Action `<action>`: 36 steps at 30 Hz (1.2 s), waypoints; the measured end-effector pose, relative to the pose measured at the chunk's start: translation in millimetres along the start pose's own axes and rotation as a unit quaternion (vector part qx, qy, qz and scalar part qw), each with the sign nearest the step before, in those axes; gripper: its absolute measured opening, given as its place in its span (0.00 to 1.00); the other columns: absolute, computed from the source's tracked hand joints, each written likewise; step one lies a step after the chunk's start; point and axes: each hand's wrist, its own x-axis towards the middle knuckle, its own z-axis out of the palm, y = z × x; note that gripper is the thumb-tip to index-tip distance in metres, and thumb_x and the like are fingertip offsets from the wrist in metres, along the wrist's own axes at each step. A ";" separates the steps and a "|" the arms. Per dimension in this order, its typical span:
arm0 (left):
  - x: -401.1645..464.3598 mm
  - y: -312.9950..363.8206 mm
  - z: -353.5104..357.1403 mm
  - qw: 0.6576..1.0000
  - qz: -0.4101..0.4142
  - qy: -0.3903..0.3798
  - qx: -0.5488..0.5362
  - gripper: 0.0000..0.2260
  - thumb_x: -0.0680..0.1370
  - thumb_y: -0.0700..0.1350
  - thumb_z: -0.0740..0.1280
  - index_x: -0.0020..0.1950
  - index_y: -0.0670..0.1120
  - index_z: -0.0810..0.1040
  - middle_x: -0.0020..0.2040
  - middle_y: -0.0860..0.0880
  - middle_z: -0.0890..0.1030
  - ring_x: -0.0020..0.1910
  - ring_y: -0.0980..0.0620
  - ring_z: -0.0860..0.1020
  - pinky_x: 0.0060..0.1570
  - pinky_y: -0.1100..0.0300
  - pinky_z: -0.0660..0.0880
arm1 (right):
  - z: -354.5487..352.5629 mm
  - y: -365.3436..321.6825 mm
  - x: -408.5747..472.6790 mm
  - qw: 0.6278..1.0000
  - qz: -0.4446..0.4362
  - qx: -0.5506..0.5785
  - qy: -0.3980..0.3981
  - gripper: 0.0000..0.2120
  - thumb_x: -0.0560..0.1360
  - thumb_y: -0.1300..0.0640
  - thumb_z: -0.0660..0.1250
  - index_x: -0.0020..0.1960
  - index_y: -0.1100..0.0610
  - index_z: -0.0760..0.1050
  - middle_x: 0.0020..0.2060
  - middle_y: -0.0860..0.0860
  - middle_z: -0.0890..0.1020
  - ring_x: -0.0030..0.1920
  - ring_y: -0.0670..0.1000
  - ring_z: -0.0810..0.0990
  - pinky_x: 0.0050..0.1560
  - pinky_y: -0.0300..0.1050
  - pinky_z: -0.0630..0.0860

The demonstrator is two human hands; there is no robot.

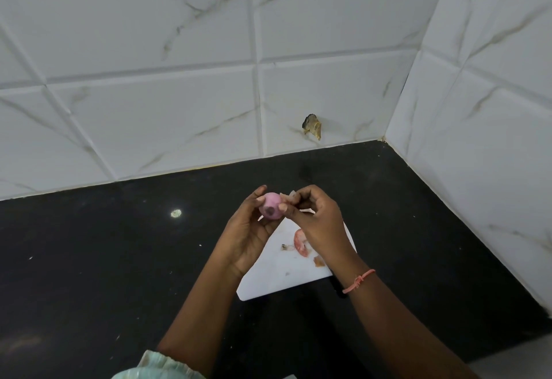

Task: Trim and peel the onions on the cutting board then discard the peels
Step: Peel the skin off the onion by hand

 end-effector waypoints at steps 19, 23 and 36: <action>3.5 -2.0 -0.4 0.983 0.014 0.016 0.180 0.13 0.84 0.44 0.62 0.68 0.46 0.76 0.56 0.43 0.79 0.43 0.49 0.74 0.46 0.58 0.75 | 4.4 -13.3 -0.9 0.995 0.014 0.066 0.073 0.11 0.72 0.65 0.74 0.51 0.56 0.78 0.45 0.48 0.83 0.47 0.44 0.83 0.47 0.34 0.79; 5.9 -3.3 -5.8 0.989 0.022 0.024 0.142 0.12 0.83 0.40 0.63 0.66 0.46 0.77 0.59 0.41 0.81 0.46 0.46 0.80 0.49 0.55 0.78 | 3.4 -15.6 -1.3 0.982 0.070 0.146 0.094 0.11 0.70 0.65 0.75 0.50 0.58 0.79 0.45 0.52 0.83 0.48 0.50 0.84 0.47 0.41 0.82; -0.9 0.5 -6.5 0.992 0.017 -0.001 0.128 0.16 0.84 0.49 0.60 0.67 0.44 0.79 0.55 0.44 0.82 0.38 0.55 0.82 0.38 0.63 0.79 | -6.7 8.6 14.9 0.919 0.214 0.267 0.194 0.07 0.77 0.67 0.66 0.49 0.61 0.83 0.47 0.57 0.85 0.49 0.55 0.85 0.52 0.50 0.82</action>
